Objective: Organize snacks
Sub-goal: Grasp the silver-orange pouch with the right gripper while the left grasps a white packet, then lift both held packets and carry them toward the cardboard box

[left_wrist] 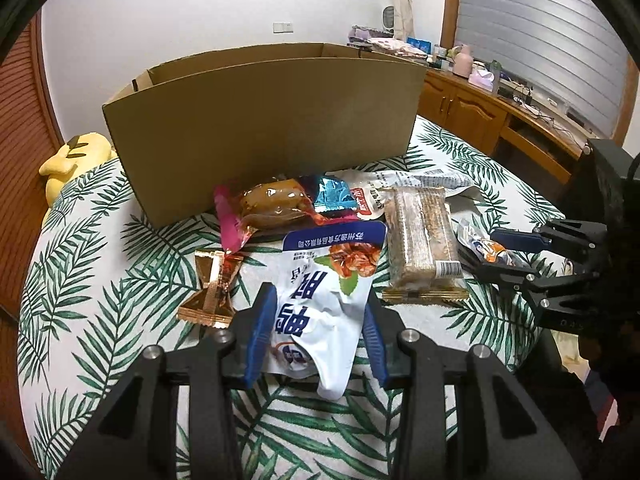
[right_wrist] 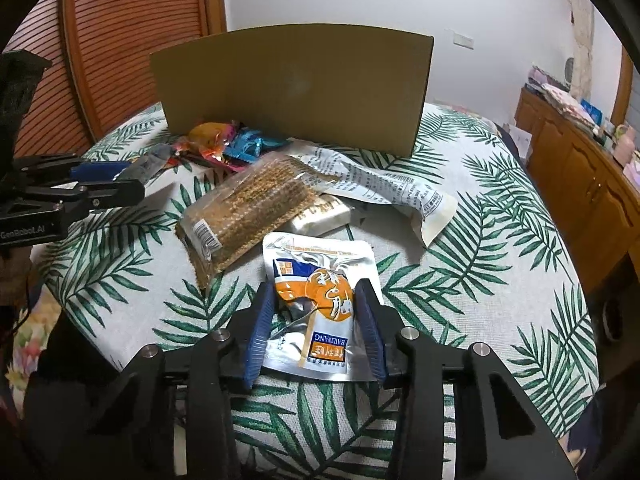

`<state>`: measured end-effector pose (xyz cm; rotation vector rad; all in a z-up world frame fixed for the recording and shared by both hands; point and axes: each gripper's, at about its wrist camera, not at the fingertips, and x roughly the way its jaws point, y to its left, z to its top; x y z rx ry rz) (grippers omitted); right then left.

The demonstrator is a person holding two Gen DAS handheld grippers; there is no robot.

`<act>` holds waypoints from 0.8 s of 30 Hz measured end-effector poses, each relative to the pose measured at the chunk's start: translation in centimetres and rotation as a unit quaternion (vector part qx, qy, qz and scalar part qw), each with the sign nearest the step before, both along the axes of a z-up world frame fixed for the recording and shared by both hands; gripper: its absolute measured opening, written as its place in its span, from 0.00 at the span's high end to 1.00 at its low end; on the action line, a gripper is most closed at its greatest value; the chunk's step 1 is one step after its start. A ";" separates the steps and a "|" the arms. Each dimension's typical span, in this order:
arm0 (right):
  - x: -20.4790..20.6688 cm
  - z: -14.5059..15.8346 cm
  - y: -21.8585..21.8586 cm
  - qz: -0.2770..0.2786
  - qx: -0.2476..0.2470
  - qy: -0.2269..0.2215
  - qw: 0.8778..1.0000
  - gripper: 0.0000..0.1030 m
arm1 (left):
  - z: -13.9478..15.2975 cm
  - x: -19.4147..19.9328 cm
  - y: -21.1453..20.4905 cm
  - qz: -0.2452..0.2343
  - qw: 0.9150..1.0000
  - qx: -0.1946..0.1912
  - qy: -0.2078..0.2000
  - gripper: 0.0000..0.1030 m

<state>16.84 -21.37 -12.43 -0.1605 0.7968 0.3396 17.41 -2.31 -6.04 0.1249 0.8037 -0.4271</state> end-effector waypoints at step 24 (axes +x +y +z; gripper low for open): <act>-1.1 2.4 -1.0 -0.002 0.066 -0.018 0.998 0.62 | 1.7 -0.9 0.4 0.018 0.999 -0.029 -0.025 0.64</act>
